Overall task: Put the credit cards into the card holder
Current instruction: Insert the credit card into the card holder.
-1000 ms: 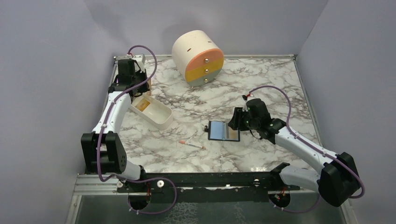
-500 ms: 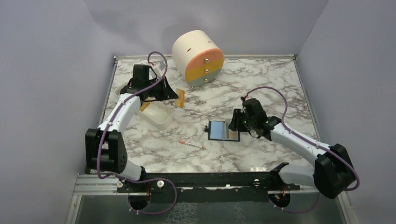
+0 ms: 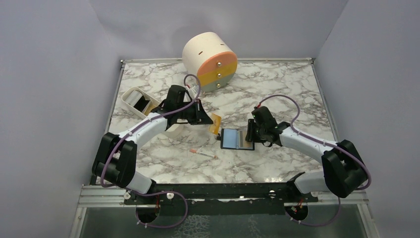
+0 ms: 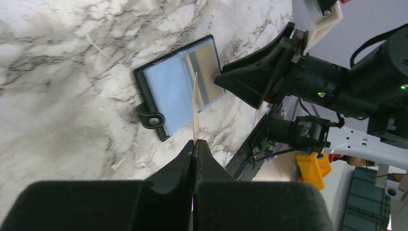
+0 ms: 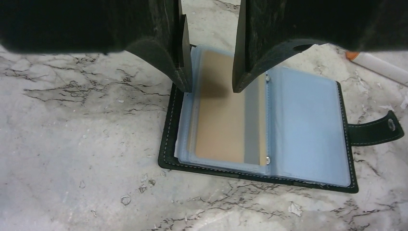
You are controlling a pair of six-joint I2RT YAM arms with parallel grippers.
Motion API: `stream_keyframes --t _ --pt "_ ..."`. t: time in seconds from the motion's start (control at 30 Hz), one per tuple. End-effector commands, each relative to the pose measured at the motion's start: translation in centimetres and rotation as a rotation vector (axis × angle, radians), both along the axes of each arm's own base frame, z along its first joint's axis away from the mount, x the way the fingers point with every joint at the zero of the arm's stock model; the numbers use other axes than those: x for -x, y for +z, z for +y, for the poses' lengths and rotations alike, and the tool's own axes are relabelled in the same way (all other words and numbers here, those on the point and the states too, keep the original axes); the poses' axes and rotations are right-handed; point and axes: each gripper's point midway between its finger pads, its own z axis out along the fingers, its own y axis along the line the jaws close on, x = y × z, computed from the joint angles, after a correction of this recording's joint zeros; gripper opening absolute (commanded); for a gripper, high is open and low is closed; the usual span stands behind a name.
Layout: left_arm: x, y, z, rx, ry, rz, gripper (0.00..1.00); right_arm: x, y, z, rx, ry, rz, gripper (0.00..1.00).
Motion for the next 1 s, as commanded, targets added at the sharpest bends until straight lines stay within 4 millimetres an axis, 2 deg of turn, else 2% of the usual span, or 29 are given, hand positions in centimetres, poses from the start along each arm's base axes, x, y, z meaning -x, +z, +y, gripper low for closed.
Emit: stream_keyframes --t 0.0,0.43,0.77,0.83,0.97 --pt "0.0 1.7 -2.8 0.079 -0.003 -0.049 0.00 -0.3 -0.6 -1.2 0.052 -0.059 0.002 0.36" --pt "1.8 -1.9 -7.7 0.064 -0.062 0.002 0.00 1.5 -1.7 0.7 -0.072 -0.014 0.057 0.34" --pt "2.2 -4.6 -9.0 0.049 -0.056 0.044 0.00 1.8 -1.6 1.1 -0.103 -0.006 0.057 0.30" --pt "2.3 -5.9 -9.0 0.029 -0.045 0.080 0.00 1.9 -1.6 1.2 -0.112 -0.007 0.060 0.30" --pt "2.4 -7.4 -8.8 -0.005 -0.015 0.119 0.00 2.3 -1.7 1.5 -0.139 -0.010 0.069 0.30"
